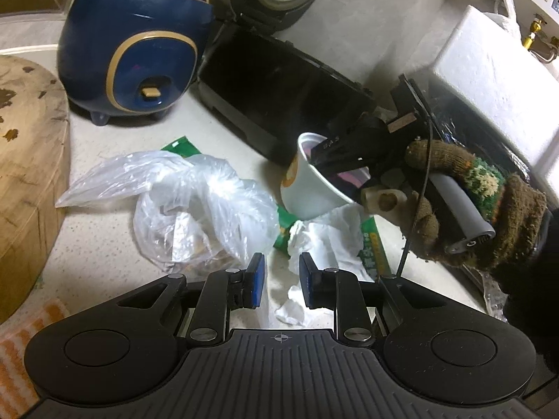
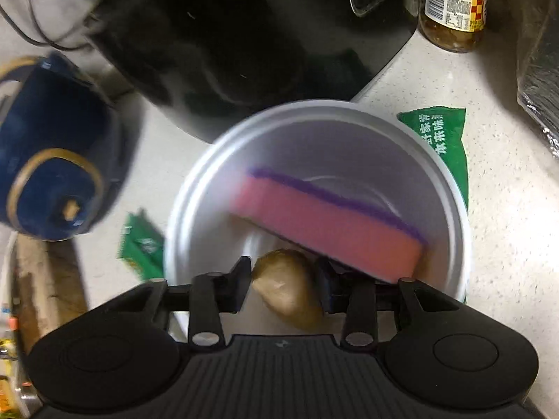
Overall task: Collect trash
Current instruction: 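Grasp the brown potato inside the cup with the right tool and lift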
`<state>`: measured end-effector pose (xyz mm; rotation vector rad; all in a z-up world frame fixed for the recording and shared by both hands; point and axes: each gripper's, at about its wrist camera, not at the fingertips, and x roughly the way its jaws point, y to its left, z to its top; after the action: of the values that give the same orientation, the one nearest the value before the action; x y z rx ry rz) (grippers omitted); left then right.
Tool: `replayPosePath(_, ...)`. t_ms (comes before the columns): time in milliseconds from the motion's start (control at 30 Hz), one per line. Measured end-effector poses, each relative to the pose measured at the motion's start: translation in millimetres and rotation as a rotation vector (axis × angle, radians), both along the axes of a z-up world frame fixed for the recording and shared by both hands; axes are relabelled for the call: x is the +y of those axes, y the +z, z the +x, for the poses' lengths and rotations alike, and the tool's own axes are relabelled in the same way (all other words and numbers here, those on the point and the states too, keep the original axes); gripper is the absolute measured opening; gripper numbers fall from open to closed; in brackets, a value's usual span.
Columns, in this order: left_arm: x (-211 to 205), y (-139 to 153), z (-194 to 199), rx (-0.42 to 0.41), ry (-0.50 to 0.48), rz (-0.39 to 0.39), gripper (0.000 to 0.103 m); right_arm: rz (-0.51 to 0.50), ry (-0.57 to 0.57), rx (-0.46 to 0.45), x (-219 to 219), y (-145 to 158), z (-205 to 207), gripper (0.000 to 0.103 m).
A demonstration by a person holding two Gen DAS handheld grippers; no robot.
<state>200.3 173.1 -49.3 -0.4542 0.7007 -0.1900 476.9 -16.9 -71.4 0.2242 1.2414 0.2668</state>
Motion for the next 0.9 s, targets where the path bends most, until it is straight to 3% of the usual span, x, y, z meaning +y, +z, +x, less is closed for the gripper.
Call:
replayPosePath(200,-6.0,-0.3,2.8,0.010,-0.026,0.025,0.025,0.017,0.057,-0.069,0.5,9.1,-14.0,0.039)
replayPosePath(400,-19.5,-1.4,13.2,0.017,-0.022,0.060,0.025,0.067,0.070,-0.311,-32.7,68.6,-65.8,0.039)
replayPosePath(567,-37.2,1.6,25.3,0.007,-0.071,0.078,0.025,0.186,0.051,-0.404,-73.1,94.2,-117.4,0.039)
replayPosePath(767,-80.9,5.5,42.6,-0.022,-0.187,0.141,0.025,0.117,-0.022,-0.422,-104.6,62.8,-153.7,0.039)
replayPosePath(900,-117.5,4.3,52.8,-0.063,-0.200,0.254,0.025,0.072,-0.081,-0.425,-114.3,34.4,-164.0,0.039)
